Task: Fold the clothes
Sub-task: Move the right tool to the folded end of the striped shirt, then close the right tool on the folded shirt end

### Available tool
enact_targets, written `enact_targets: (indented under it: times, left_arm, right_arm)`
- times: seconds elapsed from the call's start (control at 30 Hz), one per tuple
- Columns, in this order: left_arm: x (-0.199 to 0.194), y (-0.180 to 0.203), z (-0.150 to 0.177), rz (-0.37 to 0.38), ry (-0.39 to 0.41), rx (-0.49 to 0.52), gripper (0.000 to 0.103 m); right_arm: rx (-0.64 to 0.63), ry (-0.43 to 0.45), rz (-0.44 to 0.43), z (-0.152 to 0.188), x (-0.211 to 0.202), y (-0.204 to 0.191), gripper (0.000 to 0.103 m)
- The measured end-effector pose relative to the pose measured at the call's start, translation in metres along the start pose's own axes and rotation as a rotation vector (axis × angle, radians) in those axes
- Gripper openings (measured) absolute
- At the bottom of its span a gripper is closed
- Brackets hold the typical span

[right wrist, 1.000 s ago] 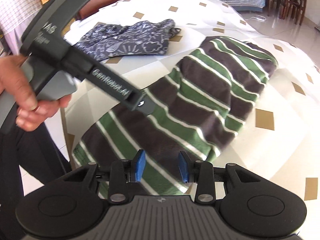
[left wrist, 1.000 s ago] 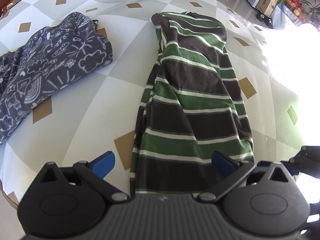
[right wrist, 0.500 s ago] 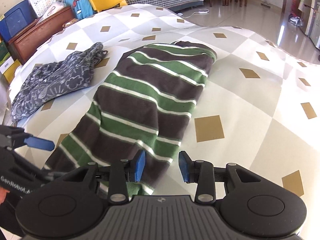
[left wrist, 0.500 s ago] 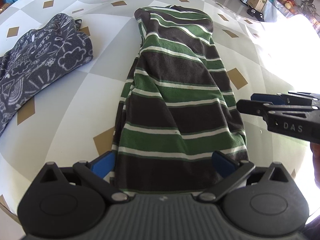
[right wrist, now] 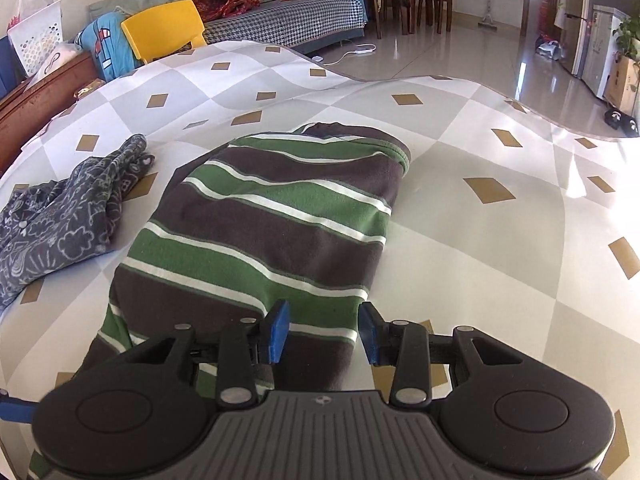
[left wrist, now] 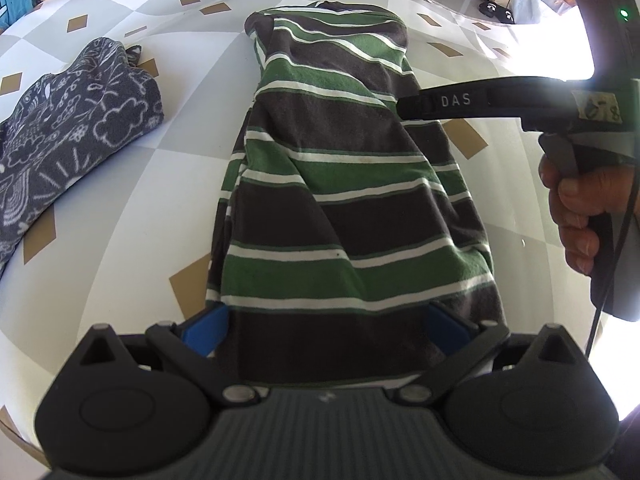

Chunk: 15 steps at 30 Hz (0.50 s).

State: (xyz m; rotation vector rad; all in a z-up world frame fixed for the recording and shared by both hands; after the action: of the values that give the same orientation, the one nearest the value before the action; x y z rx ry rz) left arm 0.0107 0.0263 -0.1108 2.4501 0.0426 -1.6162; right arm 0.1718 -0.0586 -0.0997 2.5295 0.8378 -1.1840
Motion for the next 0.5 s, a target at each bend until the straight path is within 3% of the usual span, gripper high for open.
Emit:
enact_targets:
  times: [0.27, 0.33, 0.5]
  left_arm:
    - [0.005, -0.003, 0.006, -0.040, 0.009, 0.072, 0.103]
    - [0.005, -0.004, 0.007, -0.043, 0.009, 0.077, 0.103]
    - [0.004, -0.009, 0.008, -0.051, 0.009, 0.072, 0.103]
  right_arm:
    - [-0.095, 0.010, 0.110, 0.003, 0.014, 0.011, 0.042]
    - [-0.099, 0.012, 0.141, 0.003, 0.013, 0.020, 0.047]
    - [-0.090, 0.011, 0.178, 0.005, 0.010, 0.033, 0.047]
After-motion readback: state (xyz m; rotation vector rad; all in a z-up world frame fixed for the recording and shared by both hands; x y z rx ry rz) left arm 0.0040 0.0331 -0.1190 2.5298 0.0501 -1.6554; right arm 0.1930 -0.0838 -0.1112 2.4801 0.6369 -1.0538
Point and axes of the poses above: each gripper's, at about its wrist camera, not at the fingertips, and x roughly the way its jaws point, y to its right, z to its underside, the point moved 9 cm from there along x, roughly the way its jaws point, and after that the axes turned 2 degrees about -x, right-handed, at the moved point
